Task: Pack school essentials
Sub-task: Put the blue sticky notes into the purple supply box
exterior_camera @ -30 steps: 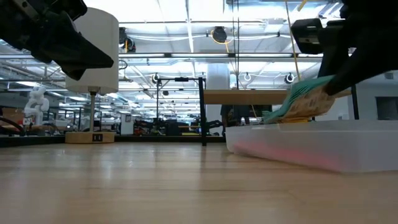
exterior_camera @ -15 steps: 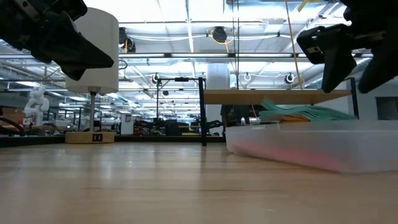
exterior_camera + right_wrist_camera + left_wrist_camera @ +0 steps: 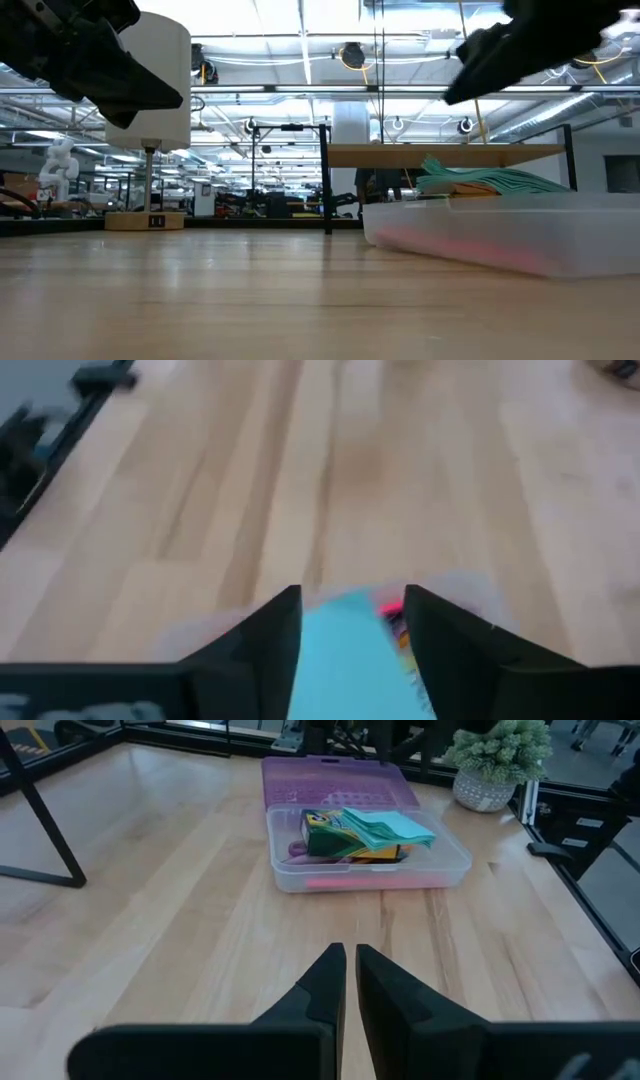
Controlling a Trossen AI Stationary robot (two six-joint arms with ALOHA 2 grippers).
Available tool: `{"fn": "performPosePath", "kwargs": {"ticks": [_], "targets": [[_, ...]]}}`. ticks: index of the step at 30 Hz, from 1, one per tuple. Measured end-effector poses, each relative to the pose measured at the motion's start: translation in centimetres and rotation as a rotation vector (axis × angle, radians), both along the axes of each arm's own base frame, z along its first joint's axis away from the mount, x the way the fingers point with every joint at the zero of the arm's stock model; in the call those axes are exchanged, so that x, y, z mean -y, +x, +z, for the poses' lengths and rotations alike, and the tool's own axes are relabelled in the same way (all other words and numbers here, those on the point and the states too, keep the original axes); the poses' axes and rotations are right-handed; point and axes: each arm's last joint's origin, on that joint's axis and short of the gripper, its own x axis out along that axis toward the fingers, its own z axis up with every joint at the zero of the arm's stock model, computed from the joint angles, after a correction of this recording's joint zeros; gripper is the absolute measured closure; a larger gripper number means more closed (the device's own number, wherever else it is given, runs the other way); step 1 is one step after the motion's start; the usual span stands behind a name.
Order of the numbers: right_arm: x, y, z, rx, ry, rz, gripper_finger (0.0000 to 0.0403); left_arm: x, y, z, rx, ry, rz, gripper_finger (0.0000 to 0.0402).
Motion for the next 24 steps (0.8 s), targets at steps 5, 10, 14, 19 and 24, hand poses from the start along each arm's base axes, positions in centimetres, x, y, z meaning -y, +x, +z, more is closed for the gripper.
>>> {"fn": "performPosePath", "kwargs": {"ticks": [5, 10, 14, 19, 24], "targets": [[1.6, 1.1, -0.2, 0.018, 0.011, -0.068, 0.0287, 0.0, 0.0, 0.0, -0.001, 0.008, -0.001, 0.0371], [3.2, 1.1, -1.5, -0.011, 0.033, -0.139, 0.0364, 0.0, 0.0, 0.0, -0.002, 0.008, -0.001, 0.0371], [3.7, 0.8, -2.5, -0.018, 0.119, -0.114, 0.0398, 0.0, 0.0, 0.0, -0.003, 0.01, -0.002, 0.0371], [3.9, 0.3, -3.7, 0.009, 0.148, -0.122, 0.0391, 0.0, 0.0, 0.0, -0.001, 0.018, -0.005, 0.0371], [4.4, -0.4, -4.8, -0.011, 0.14, -0.129, 0.0402, 0.0, 0.0, 0.0, -0.001, 0.018, -0.005, 0.0371]]}}
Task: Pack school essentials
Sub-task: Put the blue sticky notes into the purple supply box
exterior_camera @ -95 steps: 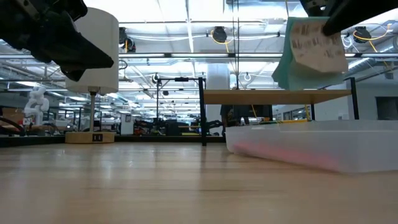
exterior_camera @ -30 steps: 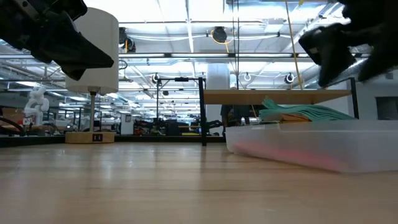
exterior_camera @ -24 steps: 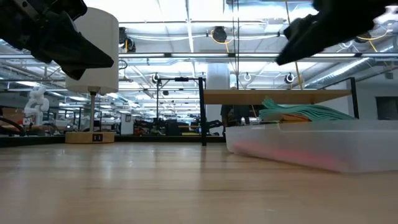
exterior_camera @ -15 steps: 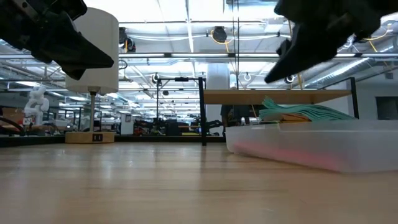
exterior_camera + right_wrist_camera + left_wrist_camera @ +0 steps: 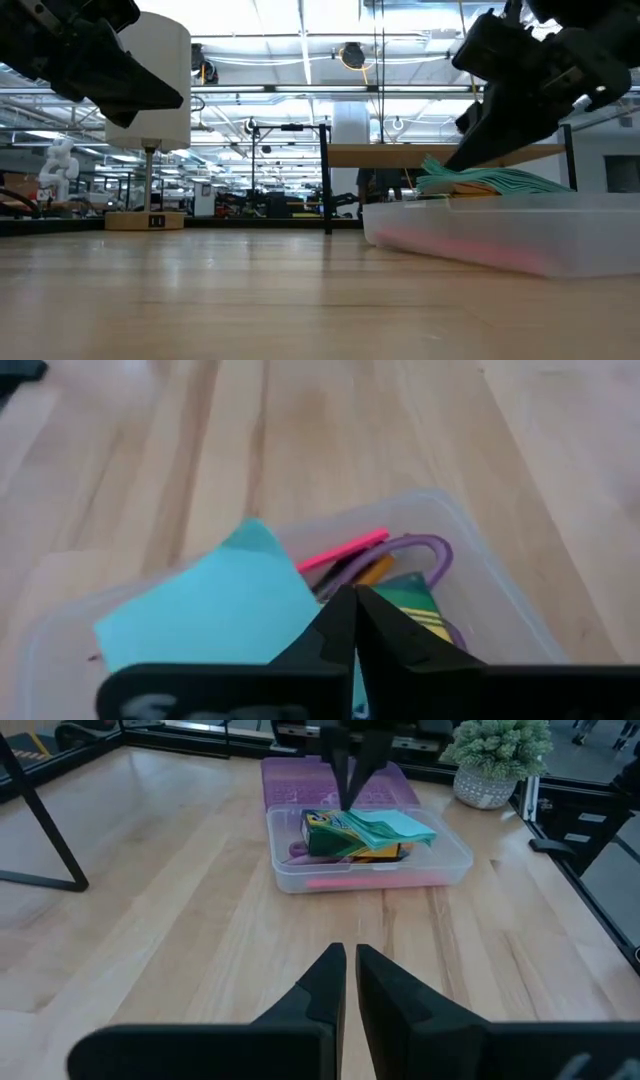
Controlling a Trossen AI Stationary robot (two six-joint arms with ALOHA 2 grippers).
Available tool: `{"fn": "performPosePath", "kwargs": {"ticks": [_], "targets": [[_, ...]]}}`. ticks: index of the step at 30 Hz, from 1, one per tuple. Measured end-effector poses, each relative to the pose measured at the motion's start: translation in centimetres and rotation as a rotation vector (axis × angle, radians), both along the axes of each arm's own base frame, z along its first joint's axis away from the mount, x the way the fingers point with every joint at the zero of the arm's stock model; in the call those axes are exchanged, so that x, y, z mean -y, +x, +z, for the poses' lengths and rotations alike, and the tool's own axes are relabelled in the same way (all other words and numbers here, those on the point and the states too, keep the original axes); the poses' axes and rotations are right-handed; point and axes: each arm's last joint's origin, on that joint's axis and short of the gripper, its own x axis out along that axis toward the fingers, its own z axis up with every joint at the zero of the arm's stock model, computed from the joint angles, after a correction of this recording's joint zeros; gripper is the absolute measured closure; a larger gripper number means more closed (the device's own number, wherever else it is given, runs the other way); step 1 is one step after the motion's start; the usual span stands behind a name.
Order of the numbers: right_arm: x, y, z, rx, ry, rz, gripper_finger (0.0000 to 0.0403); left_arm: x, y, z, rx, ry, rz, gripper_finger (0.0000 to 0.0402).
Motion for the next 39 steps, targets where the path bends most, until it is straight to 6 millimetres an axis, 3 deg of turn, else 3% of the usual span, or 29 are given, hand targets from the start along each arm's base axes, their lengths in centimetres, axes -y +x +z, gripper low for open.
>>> {"fn": "performPosePath", "kwargs": {"ticks": [22, 29, 39], "targets": [[-0.8, -0.6, -0.5, -0.072, 0.117, 0.144, 0.0399, 0.0, 0.0, 0.1, 0.006, -0.021, 0.006, 0.0371], [-0.9, -0.8, 0.3, -0.023, 0.124, 0.154, 0.0399, 0.0, 0.0, 0.1, 0.007, -0.022, 0.006, 0.0371], [-3.8, -1.2, 0.3, 0.027, 0.174, 0.282, 0.0402, -0.1, 0.1, 0.1, 0.01, -0.018, 0.018, 0.0371]]}}
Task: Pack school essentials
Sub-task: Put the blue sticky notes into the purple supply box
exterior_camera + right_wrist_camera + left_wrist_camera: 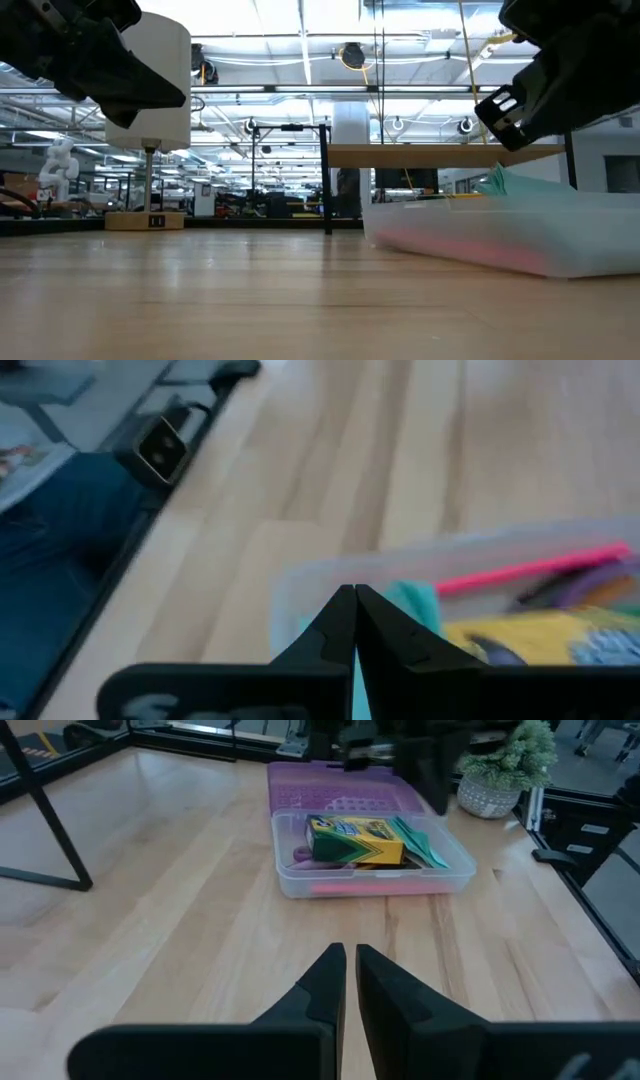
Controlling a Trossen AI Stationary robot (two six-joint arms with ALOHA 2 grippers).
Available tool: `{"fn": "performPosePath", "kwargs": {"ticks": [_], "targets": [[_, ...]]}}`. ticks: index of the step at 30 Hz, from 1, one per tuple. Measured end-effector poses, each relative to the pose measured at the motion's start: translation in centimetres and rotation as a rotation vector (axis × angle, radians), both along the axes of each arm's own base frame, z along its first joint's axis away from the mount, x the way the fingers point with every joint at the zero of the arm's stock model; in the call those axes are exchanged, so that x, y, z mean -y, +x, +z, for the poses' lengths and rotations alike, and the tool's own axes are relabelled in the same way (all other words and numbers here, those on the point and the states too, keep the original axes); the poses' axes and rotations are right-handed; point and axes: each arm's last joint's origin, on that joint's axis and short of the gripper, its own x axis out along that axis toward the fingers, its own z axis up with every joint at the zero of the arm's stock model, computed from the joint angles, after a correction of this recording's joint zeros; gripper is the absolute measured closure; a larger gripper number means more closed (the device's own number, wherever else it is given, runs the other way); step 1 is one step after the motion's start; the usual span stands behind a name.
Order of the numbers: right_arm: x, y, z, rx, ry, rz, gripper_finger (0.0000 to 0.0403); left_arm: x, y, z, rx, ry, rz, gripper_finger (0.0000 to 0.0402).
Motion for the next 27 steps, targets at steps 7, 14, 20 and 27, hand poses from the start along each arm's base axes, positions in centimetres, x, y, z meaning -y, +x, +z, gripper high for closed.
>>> {"fn": "performPosePath", "kwargs": {"ticks": [7, 14, 20, 27], "targets": [[-0.1, 1.2, -1.7, 0.019, -0.042, -0.072, 0.0402, -0.4, 0.2, 0.1, 0.008, -0.004, 0.016, 0.0371], [0.1, 1.7, -3.2, -0.023, -0.058, -0.082, 0.0403, -0.3, 0.2, 0.1, 0.007, -0.005, 0.011, 0.0371], [0.5, 1.8, -3.5, -0.037, -0.078, -0.099, 0.0403, -0.3, 0.2, 0.1, 0.007, -0.003, 0.011, 0.0371], [1.3, 2.1, -3.6, -0.034, -0.123, -0.101, 0.0403, -0.3, 0.2, 0.1, 0.006, -0.002, 0.009, 0.0371]]}}
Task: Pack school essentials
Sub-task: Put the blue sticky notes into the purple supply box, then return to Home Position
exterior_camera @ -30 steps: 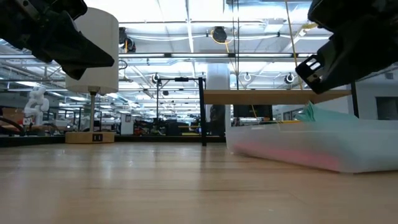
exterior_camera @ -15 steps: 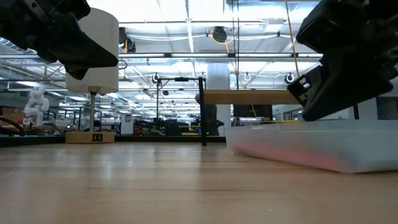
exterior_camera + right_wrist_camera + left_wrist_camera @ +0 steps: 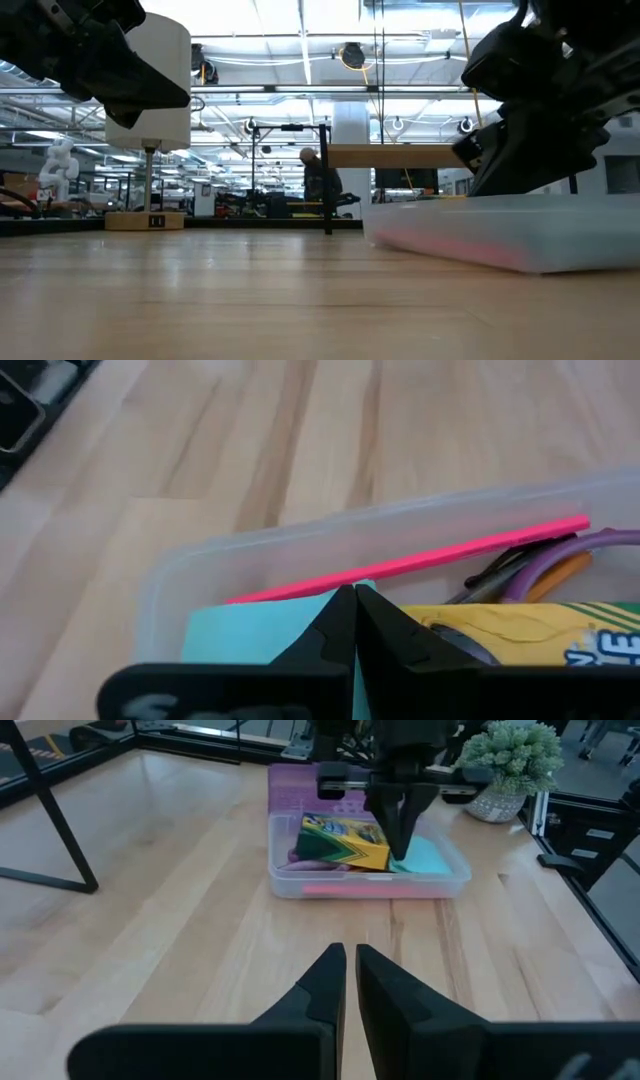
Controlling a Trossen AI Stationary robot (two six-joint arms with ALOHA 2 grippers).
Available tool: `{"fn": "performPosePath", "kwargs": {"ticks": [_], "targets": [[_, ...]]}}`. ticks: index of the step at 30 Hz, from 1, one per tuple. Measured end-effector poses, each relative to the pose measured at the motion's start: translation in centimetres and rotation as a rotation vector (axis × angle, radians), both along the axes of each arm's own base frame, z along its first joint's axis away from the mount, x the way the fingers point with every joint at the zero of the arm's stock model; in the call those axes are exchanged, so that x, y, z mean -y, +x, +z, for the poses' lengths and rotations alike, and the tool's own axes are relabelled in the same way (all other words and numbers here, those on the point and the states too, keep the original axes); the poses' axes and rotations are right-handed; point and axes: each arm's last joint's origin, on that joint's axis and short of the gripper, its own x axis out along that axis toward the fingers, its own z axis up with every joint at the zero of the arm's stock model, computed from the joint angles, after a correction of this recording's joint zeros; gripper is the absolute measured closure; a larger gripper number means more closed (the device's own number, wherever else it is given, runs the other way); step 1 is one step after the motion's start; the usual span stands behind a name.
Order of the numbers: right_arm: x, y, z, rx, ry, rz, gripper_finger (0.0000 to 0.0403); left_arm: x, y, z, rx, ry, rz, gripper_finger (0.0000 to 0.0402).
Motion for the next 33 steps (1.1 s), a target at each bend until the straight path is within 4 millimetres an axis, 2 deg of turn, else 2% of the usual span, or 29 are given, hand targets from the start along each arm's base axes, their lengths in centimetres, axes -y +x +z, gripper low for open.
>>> {"fn": "performPosePath", "kwargs": {"ticks": [4, 8, 14, 21, 25, 30, 33], "targets": [[0.2, 0.0, -0.1, -0.012, -0.004, 0.0, 0.0403, 0.0, 0.0, 0.0, -0.002, 0.0, 0.0, 0.0371], [-0.2, -0.2, 0.7, 0.013, 0.038, 0.083, 0.0403, 0.0, 0.0, 0.0, -0.005, 0.002, 0.0, 0.0371], [0.0, -0.7, 2.9, 0.087, 0.045, 0.085, 0.0403, 0.0, 0.0, -0.1, -0.009, 0.005, 0.0, 0.0371], [1.2, -1.9, 6.0, 0.193, -0.05, 0.014, 0.0403, -0.2, 0.0, 0.0, 0.0, 0.052, 0.018, 0.0371], [2.4, -2.5, 7.9, 0.272, -0.065, -0.001, 0.0403, -0.9, 0.2, 1.4, 0.045, 0.12, 0.025, 0.0371], [4.2, -3.7, 10.1, 0.353, -0.114, -0.022, 0.0403, -2.1, 0.1, 4.2, 0.113, 0.249, 0.036, 0.0371], [5.4, -4.7, 11.1, 0.375, -0.146, -0.049, 0.0403, -2.9, -0.5, 5.5, 0.152, 0.388, 0.038, 0.0371]]}}
